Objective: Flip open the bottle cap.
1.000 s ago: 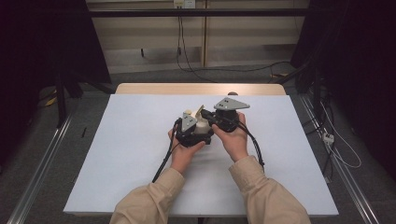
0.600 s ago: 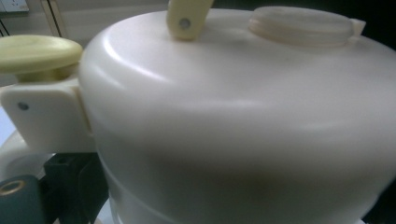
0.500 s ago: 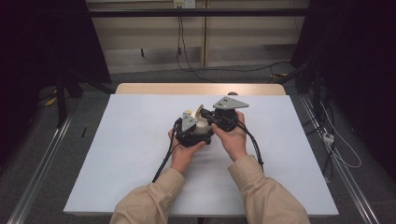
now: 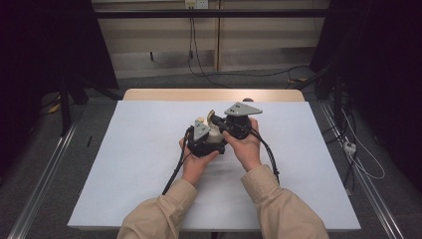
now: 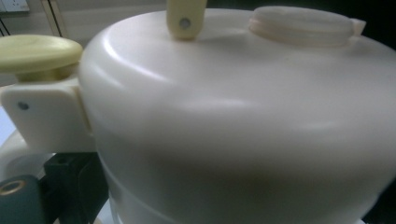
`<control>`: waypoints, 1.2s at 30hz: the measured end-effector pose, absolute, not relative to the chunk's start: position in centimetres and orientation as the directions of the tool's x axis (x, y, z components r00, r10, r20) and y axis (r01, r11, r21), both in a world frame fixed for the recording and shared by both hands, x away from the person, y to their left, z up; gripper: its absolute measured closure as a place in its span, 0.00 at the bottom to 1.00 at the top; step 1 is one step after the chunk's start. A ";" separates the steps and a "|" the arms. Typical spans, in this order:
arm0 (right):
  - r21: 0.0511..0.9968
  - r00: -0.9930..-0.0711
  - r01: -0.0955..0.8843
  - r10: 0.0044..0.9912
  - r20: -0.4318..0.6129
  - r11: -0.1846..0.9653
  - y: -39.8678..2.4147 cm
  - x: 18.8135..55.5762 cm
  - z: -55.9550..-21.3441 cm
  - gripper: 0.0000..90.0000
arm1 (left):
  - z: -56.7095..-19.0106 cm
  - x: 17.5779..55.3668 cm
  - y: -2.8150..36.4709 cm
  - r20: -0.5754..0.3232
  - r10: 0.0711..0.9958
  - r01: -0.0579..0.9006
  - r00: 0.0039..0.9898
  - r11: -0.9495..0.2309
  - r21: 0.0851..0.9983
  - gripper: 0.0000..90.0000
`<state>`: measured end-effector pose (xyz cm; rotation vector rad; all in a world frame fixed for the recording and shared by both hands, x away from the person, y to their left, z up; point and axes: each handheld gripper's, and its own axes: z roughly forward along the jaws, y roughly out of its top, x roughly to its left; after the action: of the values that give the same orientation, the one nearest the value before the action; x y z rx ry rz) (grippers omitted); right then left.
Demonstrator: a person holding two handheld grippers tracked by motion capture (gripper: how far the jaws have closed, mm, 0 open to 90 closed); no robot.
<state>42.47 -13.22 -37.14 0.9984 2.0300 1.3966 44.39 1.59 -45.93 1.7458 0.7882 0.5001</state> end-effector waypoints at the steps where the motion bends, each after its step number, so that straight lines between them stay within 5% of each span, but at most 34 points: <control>1: 0.930 -0.619 0.299 0.785 0.019 0.213 -13.2 42.5 -37.1 1.00 | -45.9 44.4 1.6 -0.049 0.722 0.256 0.690 -0.180 0.950 0.06; 14: 0.932 -0.622 0.295 0.783 0.017 0.213 -13.1 42.5 -36.8 0.95 | -46.0 44.4 1.6 -0.070 0.719 0.265 0.692 -0.163 0.950 0.05; 20: 0.932 -0.614 0.294 0.789 0.015 0.211 -13.7 41.9 -36.9 0.79 | -46.0 44.5 1.8 -0.077 0.714 0.274 0.696 -0.166 0.947 0.05; 28: 0.939 -0.593 0.297 0.804 0.038 0.175 -15.1 40.1 -37.2 0.47 | -46.0 44.4 2.2 -0.133 0.708 0.339 0.694 -0.158 0.927 0.04; 36: 0.937 -0.594 0.307 0.802 0.054 0.165 -16.4 38.5 -38.3 0.29 | -46.0 43.5 2.9 -0.133 0.694 0.352 0.707 -0.184 0.918 0.03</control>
<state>38.52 -16.36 -38.26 1.0484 1.9871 1.4271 43.47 2.92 -46.02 1.7920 0.8280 0.3797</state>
